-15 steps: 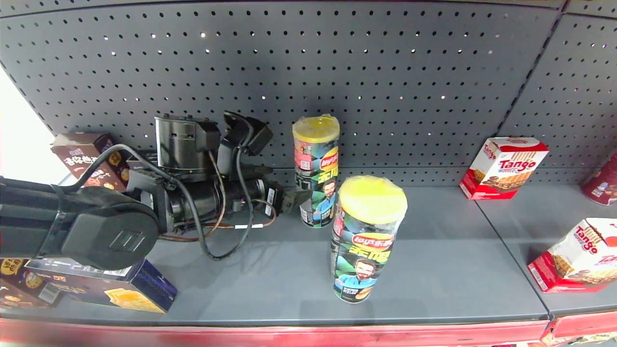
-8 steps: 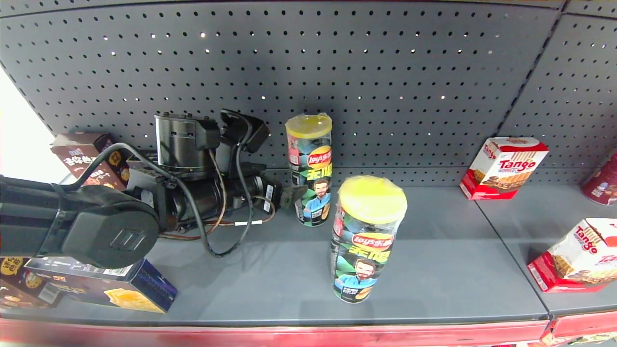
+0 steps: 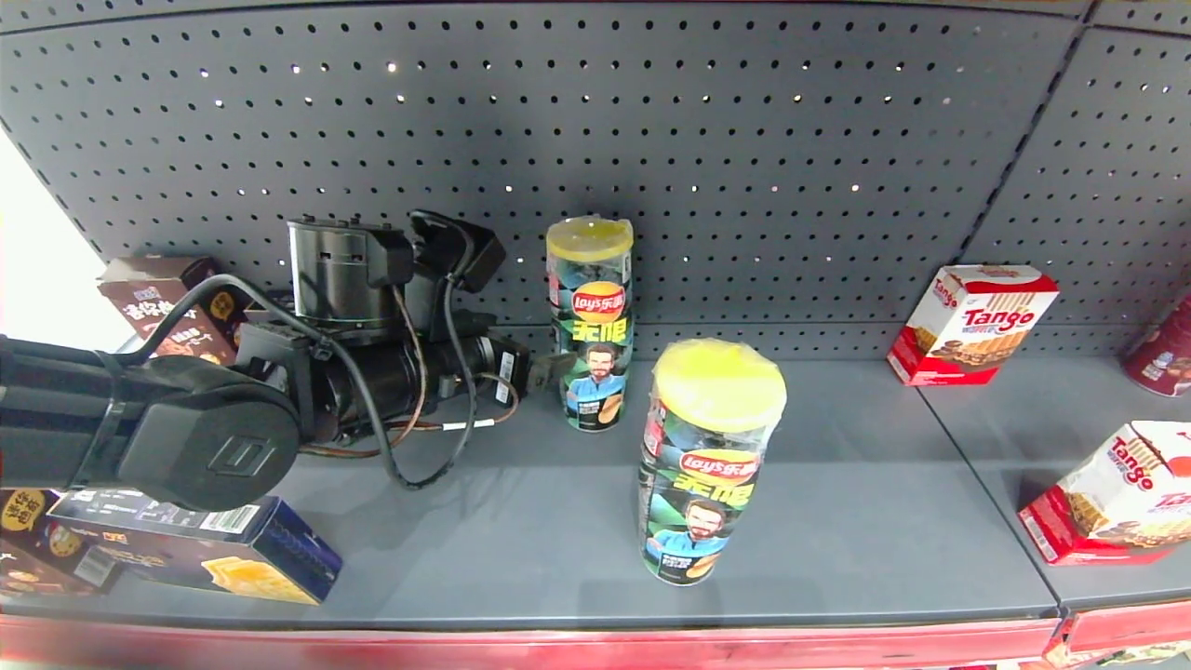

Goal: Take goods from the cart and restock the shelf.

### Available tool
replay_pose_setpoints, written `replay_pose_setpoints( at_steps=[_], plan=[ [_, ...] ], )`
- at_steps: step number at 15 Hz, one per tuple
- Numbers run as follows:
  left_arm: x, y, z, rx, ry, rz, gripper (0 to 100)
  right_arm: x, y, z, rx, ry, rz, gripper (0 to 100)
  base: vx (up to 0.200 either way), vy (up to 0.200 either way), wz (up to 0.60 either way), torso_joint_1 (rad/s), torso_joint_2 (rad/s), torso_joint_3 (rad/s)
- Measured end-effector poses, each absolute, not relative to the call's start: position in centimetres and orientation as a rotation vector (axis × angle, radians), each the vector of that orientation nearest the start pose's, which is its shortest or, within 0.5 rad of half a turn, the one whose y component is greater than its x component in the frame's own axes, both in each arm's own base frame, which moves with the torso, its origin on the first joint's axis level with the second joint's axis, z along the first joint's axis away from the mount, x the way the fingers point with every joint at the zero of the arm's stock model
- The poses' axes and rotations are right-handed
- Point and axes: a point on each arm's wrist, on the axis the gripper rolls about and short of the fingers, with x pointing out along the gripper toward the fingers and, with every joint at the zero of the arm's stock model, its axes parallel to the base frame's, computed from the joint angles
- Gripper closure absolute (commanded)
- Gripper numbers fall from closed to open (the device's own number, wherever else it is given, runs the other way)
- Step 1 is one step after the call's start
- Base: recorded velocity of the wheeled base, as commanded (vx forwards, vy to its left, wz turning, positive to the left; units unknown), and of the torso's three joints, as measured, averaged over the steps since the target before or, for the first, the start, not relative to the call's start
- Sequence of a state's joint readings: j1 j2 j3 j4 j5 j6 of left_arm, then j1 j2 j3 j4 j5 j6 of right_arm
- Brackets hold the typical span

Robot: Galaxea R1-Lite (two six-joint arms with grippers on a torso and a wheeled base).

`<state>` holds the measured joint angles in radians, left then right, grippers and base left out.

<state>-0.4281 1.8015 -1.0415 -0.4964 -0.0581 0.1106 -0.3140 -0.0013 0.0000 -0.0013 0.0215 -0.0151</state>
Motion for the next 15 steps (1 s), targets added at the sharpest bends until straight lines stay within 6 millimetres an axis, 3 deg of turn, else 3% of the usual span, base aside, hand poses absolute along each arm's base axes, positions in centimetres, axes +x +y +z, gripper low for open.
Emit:
replay_pose_setpoints(
  at_steps=[11, 15],
  plan=[
    [31.53, -13.84, 19.77, 0.167, 0.234, -0.414, 0, -2.16, 0.75, 7.56, -0.015, 0.0, -0.292, 0, 0.0, 0.0, 0.0, 0.0, 0.0, 0.0],
    [30.97, -13.47, 19.77, 0.259, 0.222, -0.373, 0, -2.16, 0.76, 7.56, -0.015, 0.0, -0.293, 0, 0.0, 0.0, 0.0, 0.0, 0.0, 0.0]
  ],
)
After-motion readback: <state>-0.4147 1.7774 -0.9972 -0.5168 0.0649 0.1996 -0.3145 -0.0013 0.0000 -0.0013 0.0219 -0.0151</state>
